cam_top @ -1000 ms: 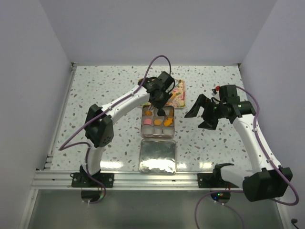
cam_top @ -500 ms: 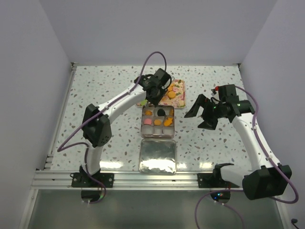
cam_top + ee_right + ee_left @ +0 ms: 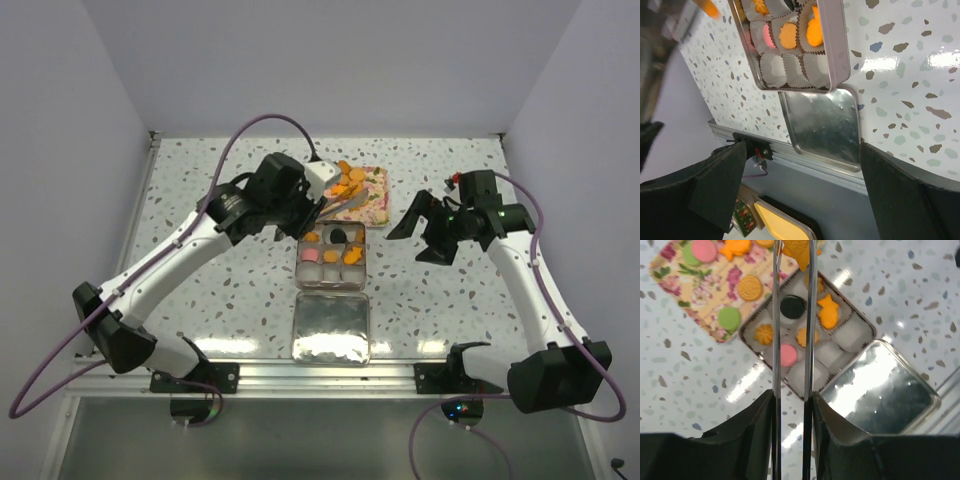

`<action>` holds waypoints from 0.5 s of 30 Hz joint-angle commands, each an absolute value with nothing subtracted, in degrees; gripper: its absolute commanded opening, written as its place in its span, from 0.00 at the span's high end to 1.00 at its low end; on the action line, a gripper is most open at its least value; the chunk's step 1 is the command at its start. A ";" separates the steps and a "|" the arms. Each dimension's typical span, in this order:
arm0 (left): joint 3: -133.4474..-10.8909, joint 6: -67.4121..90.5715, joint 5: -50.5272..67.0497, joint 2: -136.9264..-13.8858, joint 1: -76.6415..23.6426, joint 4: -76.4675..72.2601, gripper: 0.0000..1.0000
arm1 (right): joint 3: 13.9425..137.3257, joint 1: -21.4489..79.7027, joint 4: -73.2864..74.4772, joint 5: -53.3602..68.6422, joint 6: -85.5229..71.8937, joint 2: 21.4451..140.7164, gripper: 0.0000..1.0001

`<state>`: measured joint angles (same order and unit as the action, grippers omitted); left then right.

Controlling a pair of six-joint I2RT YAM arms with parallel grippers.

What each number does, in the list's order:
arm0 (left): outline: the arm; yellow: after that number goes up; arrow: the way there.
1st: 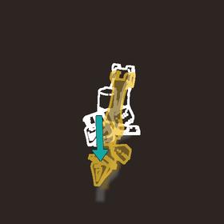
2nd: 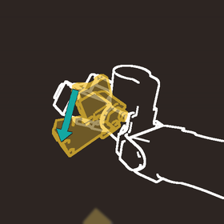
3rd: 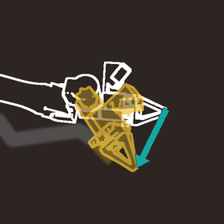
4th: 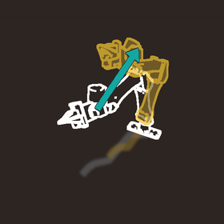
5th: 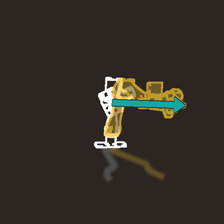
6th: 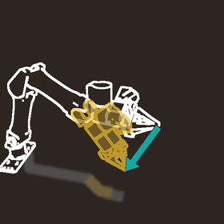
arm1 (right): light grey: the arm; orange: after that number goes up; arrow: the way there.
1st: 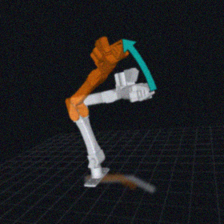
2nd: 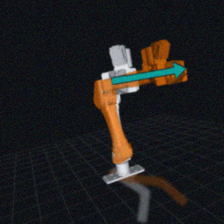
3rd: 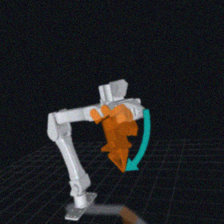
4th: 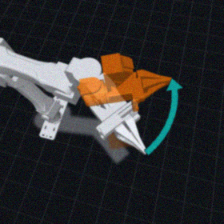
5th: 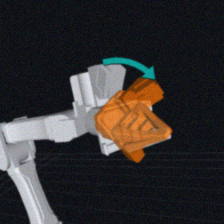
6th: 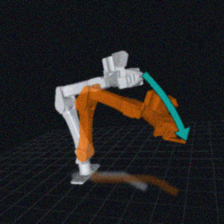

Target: Pack the cookies

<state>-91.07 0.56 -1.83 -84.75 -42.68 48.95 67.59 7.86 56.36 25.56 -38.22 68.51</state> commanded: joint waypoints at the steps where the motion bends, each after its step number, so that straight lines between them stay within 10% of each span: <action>1: -84.30 -0.62 5.18 -81.57 -44.38 49.39 0.69 | 68.12 7.56 54.85 25.31 -38.41 67.59 0.01; 15: -69.44 4.04 13.27 -74.97 -46.84 46.50 0.68 | 63.90 7.65 53.79 25.22 -40.78 64.25 0.01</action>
<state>-70.54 2.48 9.72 -77.01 -46.19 50.15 64.12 7.86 55.53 25.30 -40.05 65.82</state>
